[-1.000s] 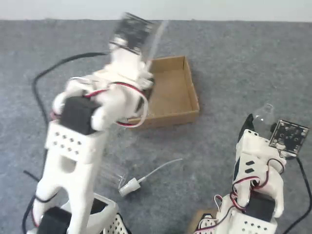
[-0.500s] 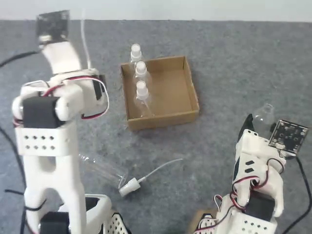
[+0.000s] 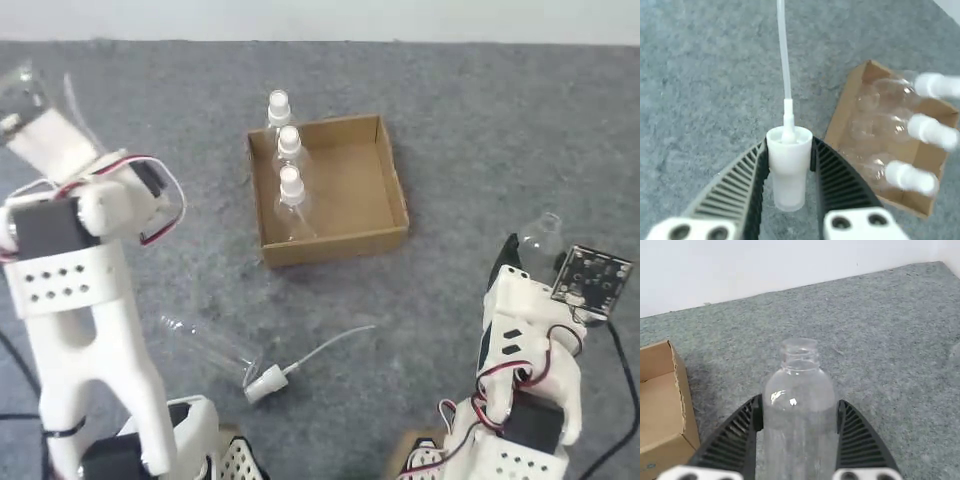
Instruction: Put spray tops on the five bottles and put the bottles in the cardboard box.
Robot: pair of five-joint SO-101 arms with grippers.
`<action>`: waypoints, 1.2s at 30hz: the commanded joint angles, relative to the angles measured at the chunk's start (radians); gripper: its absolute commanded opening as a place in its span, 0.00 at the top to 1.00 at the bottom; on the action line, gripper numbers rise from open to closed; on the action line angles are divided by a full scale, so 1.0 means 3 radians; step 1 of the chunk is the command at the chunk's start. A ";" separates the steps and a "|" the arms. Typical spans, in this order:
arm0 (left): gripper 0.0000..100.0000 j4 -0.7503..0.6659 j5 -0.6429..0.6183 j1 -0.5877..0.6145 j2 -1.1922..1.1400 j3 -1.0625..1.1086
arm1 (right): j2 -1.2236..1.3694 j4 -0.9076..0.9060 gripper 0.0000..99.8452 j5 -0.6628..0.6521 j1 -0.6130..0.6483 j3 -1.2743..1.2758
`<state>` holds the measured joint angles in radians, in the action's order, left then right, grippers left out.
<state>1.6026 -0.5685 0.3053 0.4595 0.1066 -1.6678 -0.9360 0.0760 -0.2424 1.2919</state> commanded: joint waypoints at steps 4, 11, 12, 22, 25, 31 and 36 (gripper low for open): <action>0.99 -0.0425 -0.1018 0.0343 0.0138 0.0432 | -0.0049 0.0090 0.96 0.0036 -0.0018 -0.0051; 0.99 -0.0777 -0.1360 0.0353 0.0118 0.1102 | -0.0049 0.0090 0.96 0.0036 -0.0018 -0.0046; 0.98 -0.0834 -0.1417 0.0348 0.0133 0.1194 | -0.0049 0.0084 0.96 0.0036 -0.0018 -0.0046; 0.98 -0.0895 -0.2419 0.0348 0.0138 0.1629 | -0.0049 0.0095 0.96 0.0036 -0.0013 -0.0010; 0.98 -0.0880 -0.2818 0.0343 0.0138 0.1711 | -0.0049 0.0095 0.96 0.0031 -0.0013 -0.0010; 0.98 -0.0762 -0.3232 0.0343 0.0138 0.1936 | -0.0049 0.0146 0.96 0.0031 -0.0013 0.0000; 0.95 -0.0783 -0.3094 0.0343 0.0133 0.2028 | -0.0049 0.0141 0.96 0.0036 -0.0013 0.0000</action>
<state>1.3648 -1.5167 0.4127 0.4595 0.7234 -1.6694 -0.9206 0.0760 -0.2424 1.3042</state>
